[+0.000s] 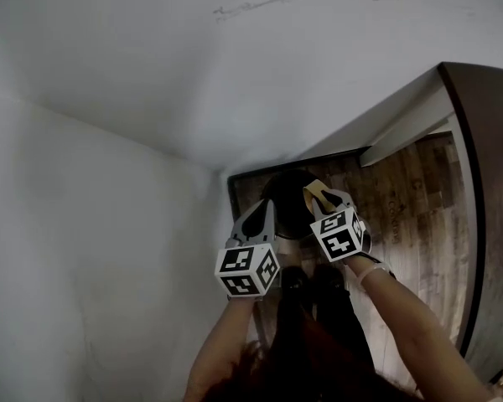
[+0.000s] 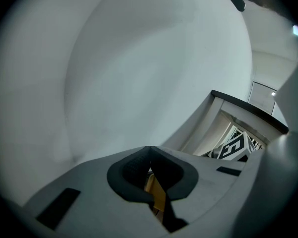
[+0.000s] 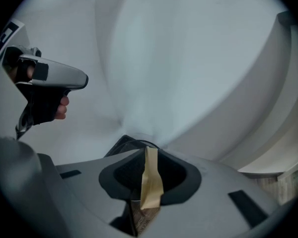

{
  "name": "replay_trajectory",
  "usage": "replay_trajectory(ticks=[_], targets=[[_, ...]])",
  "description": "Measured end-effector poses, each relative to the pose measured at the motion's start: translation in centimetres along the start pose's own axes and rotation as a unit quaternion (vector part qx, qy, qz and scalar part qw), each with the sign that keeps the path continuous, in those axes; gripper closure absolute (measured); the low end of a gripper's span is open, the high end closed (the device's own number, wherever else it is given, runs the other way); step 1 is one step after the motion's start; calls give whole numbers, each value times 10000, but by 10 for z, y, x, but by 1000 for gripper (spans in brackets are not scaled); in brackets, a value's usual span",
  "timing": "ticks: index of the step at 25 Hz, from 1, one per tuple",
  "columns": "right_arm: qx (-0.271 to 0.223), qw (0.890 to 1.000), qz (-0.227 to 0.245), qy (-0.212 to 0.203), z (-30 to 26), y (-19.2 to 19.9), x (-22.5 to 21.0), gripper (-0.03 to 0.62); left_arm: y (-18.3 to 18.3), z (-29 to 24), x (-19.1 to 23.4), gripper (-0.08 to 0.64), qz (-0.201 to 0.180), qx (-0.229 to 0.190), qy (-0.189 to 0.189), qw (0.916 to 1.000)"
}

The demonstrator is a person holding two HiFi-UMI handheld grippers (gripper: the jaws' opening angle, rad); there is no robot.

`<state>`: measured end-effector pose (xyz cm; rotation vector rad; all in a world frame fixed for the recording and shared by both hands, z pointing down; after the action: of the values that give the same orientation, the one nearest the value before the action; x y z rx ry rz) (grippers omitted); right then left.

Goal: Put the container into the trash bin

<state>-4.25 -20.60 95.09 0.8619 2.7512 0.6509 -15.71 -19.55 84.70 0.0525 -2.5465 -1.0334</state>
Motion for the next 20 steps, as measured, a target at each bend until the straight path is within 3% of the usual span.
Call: replay_trajectory(ticks=[20], targets=[[-266, 9996, -44, -6, 79, -15, -6, 518, -44, 47, -33, 540, -179, -122, -113, 9997]])
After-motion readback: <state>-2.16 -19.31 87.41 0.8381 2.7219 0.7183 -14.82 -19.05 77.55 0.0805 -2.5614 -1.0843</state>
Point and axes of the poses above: the fingertips, and each gripper's own axes: z backward along the fingers, x to its left, y out of its underside, the point moved 1 cm from there along z, backward along the fingers, and after that the axes turned 10 degrees about x, right-handed, at the moved point
